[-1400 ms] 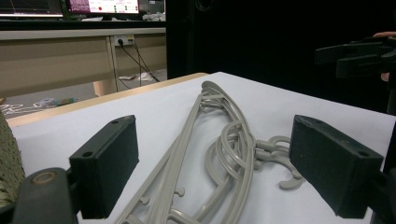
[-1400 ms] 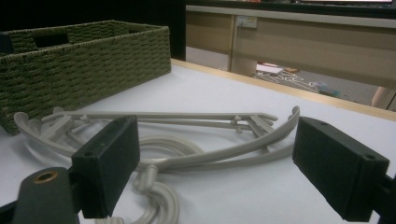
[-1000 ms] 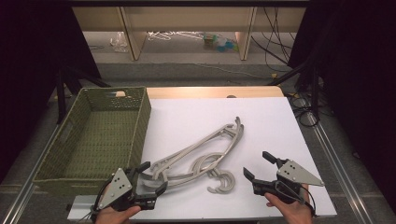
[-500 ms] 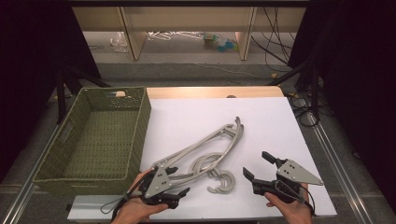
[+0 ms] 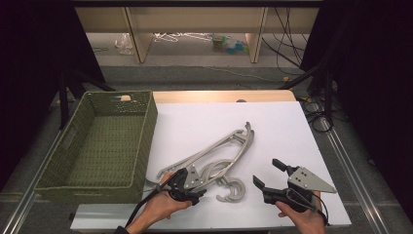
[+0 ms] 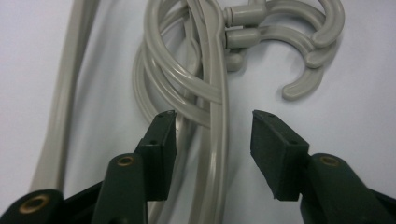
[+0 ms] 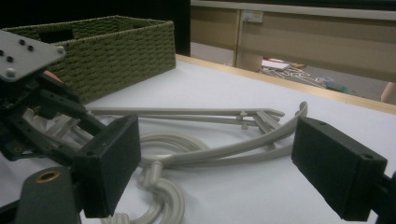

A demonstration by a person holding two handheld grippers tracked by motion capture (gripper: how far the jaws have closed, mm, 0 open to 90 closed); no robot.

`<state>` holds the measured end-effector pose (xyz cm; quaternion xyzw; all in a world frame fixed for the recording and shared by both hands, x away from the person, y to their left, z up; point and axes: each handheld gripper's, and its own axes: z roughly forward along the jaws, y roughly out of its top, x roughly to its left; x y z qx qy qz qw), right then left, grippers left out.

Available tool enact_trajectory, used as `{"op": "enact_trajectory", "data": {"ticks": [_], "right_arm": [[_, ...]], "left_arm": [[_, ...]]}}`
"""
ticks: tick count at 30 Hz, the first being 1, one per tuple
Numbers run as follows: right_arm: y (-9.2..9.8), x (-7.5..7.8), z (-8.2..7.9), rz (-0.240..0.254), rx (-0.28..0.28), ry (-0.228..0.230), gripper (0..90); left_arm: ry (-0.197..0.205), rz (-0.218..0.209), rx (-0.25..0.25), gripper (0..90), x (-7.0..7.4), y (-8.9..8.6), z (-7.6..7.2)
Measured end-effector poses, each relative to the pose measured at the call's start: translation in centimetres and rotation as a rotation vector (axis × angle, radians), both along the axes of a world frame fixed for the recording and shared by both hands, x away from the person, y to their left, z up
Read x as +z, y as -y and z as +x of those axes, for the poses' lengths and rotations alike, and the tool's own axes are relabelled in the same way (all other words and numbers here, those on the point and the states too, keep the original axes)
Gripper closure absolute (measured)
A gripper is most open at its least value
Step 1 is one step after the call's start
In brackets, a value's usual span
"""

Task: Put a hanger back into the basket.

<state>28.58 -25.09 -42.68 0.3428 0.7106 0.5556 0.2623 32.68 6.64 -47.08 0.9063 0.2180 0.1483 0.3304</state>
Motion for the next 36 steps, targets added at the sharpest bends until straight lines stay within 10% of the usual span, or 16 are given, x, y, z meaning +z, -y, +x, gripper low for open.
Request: {"op": "enact_trajectory", "data": {"ticks": [12,19,36], "right_arm": [[0.1,0.0,0.0,-0.013,-0.002,-0.018,18.1],[0.1,0.1,0.0,-0.018,-0.003,-0.021,18.4],[0.3,0.2,-0.1,0.003,-0.006,-0.003,19.5]], "left_arm": [[-0.104,0.060,0.000,72.0,0.1,0.4,1.1],[-0.100,0.049,-0.014,79.1,1.0,0.3,0.8],[-0.111,-0.168,0.009,81.1,4.0,-0.8,0.7]]}}
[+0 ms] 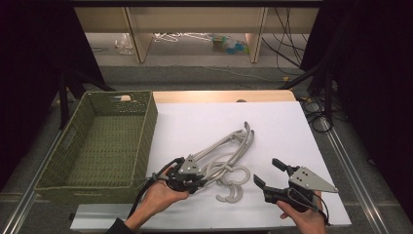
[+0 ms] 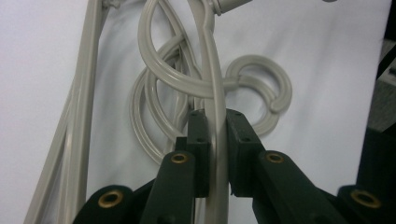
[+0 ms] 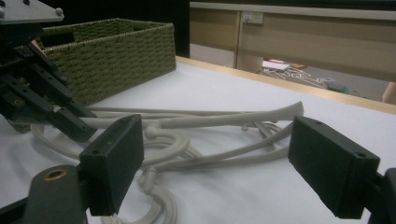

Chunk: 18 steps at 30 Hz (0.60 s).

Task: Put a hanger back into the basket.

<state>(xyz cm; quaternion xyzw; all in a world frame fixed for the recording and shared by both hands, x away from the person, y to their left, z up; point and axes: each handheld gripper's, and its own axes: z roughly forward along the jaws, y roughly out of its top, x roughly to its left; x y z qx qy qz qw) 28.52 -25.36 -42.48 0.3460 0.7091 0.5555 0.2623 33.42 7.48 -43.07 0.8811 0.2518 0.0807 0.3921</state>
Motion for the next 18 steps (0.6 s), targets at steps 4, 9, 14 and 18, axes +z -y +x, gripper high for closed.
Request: {"op": "enact_trajectory", "data": {"ticks": [4,9,14,18], "right_arm": [[0.3,0.1,0.1,0.014,-0.005,0.009,19.7],[0.3,0.1,0.1,0.020,-0.014,0.012,19.8],[0.3,0.0,0.1,0.018,-0.005,0.007,19.8],[0.3,0.0,0.1,0.018,-0.008,0.005,19.7]], "left_arm": [[-0.043,-0.099,0.028,81.2,0.4,-0.5,0.3],[-0.078,-0.186,0.057,81.2,0.9,-1.6,0.8],[-0.136,-0.275,0.080,81.3,1.3,-2.5,1.3],[-0.164,-0.331,0.098,81.4,1.5,-3.2,1.6]]}}
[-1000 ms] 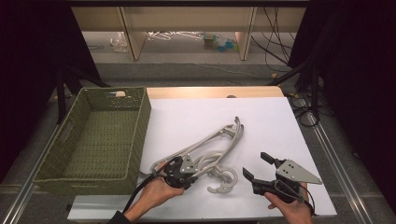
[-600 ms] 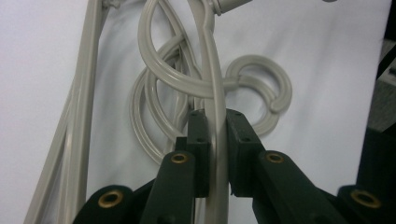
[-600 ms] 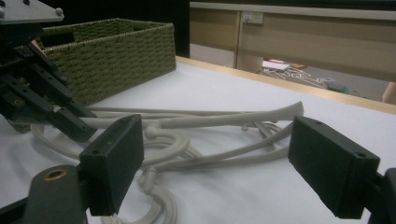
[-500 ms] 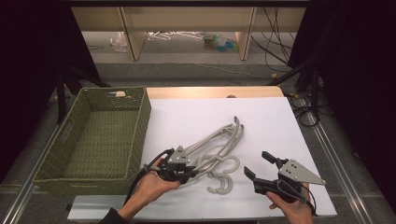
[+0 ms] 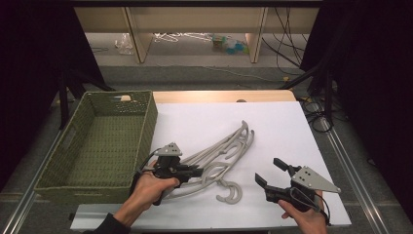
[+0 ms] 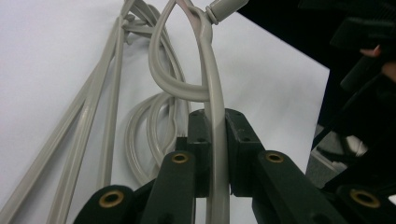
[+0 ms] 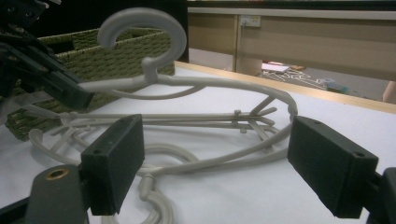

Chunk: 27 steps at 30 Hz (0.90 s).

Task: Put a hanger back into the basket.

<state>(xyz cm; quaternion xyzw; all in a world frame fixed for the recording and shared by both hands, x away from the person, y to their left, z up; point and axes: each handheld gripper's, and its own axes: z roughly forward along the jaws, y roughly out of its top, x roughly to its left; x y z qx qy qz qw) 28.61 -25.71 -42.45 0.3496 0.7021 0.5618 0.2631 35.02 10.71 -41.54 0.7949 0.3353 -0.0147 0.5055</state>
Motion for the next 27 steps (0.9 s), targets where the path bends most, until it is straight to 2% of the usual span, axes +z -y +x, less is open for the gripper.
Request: {"op": "enact_trajectory", "data": {"ticks": [5,7,8,11,12,14,16,17,18,19,22,27], "right_arm": [[-0.1,-0.1,0.1,0.015,0.006,0.012,19.7],[0.1,0.1,-0.1,-0.009,0.000,-0.008,19.7],[-0.1,-0.1,0.1,0.016,0.008,0.012,19.7],[0.0,-0.1,0.1,0.010,0.008,0.009,19.7],[0.1,0.0,0.0,-0.004,0.010,-0.008,19.7],[0.0,0.0,0.0,0.001,0.011,-0.005,19.7],[0.0,-0.1,0.1,0.010,0.012,0.003,19.7],[0.1,0.0,0.0,-0.003,0.008,-0.011,19.7],[0.0,-0.1,0.1,0.012,0.006,0.007,19.7],[0.1,-0.1,0.0,0.001,0.003,-0.004,19.7],[0.1,-0.1,0.1,0.005,-0.008,0.002,19.7],[0.0,-0.2,0.2,0.012,0.001,0.000,19.7]], "left_arm": [[-0.021,-0.066,0.033,81.4,0.6,-1.1,0.2],[-0.030,-0.100,0.042,81.3,0.9,-1.6,0.2],[-0.036,-0.116,0.056,81.4,1.2,-2.1,0.3],[-0.036,-0.154,0.082,81.3,2.0,-3.1,0.3],[-0.030,-0.164,0.088,81.3,2.3,-3.4,0.3],[-0.025,-0.173,0.097,81.3,2.6,-3.7,0.2],[-0.006,-0.201,0.109,81.3,3.7,-4.6,-0.1],[0.006,-0.207,0.109,81.3,4.2,-5.0,-0.2],[0.009,-0.220,0.119,81.3,4.7,-5.4,-0.3],[0.040,-0.238,0.116,81.3,5.2,-5.9,-0.3],[0.054,-0.254,0.152,81.3,6.5,-7.6,-0.7],[0.074,-0.280,0.190,81.3,7.5,-10.0,-0.9]]}}
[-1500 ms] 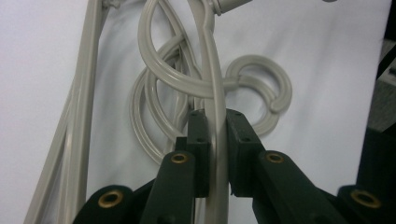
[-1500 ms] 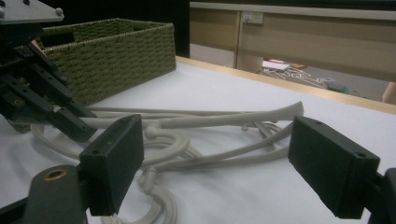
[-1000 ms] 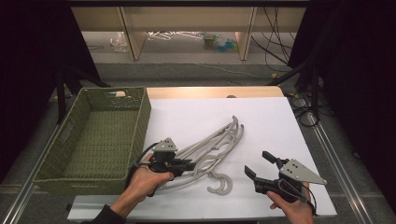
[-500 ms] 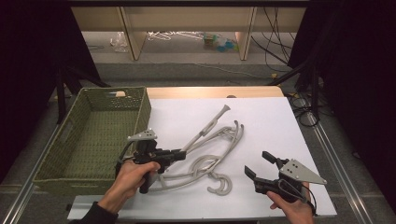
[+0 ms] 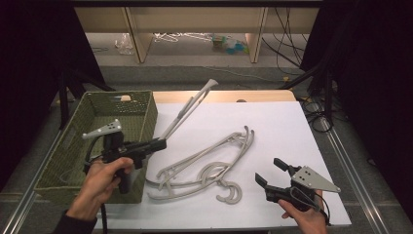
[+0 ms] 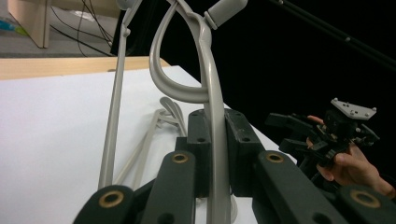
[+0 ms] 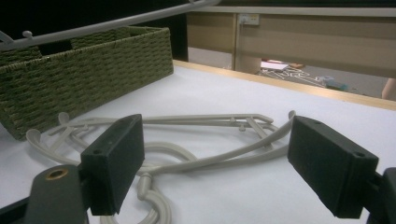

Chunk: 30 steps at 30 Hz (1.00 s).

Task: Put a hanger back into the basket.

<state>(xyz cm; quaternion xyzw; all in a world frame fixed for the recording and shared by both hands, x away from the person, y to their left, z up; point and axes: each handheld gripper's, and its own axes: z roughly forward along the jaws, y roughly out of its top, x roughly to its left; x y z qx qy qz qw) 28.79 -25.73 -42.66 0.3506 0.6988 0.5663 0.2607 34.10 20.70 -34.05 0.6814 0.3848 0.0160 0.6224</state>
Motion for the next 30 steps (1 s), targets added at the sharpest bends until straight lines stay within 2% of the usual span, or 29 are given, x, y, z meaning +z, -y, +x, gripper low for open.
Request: {"op": "enact_trajectory", "data": {"ticks": [7,14,20,22,23,24,26,30], "right_arm": [[0.0,0.0,0.0,-0.005,0.009,-0.006,19.6],[0.0,0.0,0.0,-0.014,0.001,-0.015,19.4],[0.0,-0.1,0.1,-0.013,-0.006,-0.017,17.5],[0.0,-0.1,0.1,-0.010,-0.008,-0.012,17.0],[0.0,-0.1,0.0,-0.015,-0.009,-0.022,16.3],[0.1,-0.1,0.0,-0.017,-0.010,-0.026,16.2],[-0.1,-0.1,0.2,0.002,-0.003,-0.011,16.2],[-0.2,-0.2,0.2,0.006,0.003,-0.007,16.0]], "left_arm": [[0.026,-0.011,0.059,81.3,0.8,-3.7,-0.1],[0.030,-0.012,0.111,81.3,0.9,-7.0,-0.4],[0.020,-0.006,0.146,81.3,0.5,-9.7,-0.3],[0.022,-0.009,0.152,81.3,0.4,-10.0,-0.3],[0.023,0.002,0.160,81.3,0.2,-10.9,-0.2],[0.023,0.002,0.160,81.3,0.2,-10.9,-0.2],[0.016,0.009,0.165,81.3,-0.1,-12.0,-0.1],[0.007,0.035,0.201,81.3,-0.6,-13.5,0.1]]}}
